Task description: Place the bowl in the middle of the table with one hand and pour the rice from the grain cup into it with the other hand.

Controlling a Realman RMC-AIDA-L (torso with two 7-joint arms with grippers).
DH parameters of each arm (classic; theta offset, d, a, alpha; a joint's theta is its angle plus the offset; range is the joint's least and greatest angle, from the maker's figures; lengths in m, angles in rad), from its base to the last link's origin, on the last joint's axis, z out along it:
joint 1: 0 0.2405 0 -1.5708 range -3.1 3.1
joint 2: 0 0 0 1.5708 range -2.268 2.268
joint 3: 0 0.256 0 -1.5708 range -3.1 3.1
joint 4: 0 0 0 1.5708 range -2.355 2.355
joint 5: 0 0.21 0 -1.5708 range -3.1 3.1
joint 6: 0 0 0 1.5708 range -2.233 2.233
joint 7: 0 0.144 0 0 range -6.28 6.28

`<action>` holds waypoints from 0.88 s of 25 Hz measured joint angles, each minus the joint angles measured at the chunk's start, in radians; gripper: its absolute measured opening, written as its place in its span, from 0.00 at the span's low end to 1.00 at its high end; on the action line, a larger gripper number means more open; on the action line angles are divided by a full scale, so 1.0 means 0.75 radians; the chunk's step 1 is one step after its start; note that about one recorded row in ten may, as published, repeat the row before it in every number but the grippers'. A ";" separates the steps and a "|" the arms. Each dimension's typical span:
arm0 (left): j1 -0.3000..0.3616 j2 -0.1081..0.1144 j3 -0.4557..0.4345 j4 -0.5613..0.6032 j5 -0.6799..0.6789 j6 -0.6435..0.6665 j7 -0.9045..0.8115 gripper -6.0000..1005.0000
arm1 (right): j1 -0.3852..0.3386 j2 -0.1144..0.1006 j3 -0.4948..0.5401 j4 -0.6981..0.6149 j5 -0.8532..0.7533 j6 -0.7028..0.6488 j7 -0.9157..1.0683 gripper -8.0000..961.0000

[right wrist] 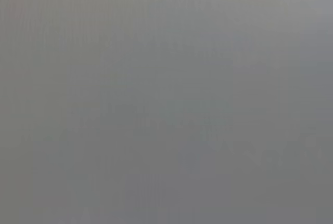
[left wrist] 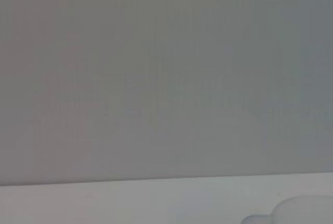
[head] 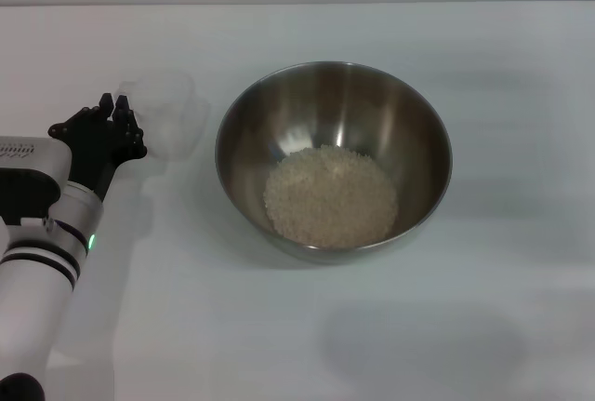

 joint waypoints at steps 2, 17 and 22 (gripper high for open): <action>0.005 0.001 0.000 -0.003 -0.001 0.000 -0.001 0.08 | 0.000 0.000 0.000 0.001 0.000 0.000 0.000 0.35; 0.279 0.009 0.014 -0.102 0.043 0.278 -0.005 0.53 | -0.006 0.000 0.005 0.004 0.000 0.000 0.000 0.35; 0.334 0.004 0.036 -0.051 0.192 0.611 -0.187 0.55 | -0.023 0.007 0.002 0.001 0.000 0.000 0.000 0.35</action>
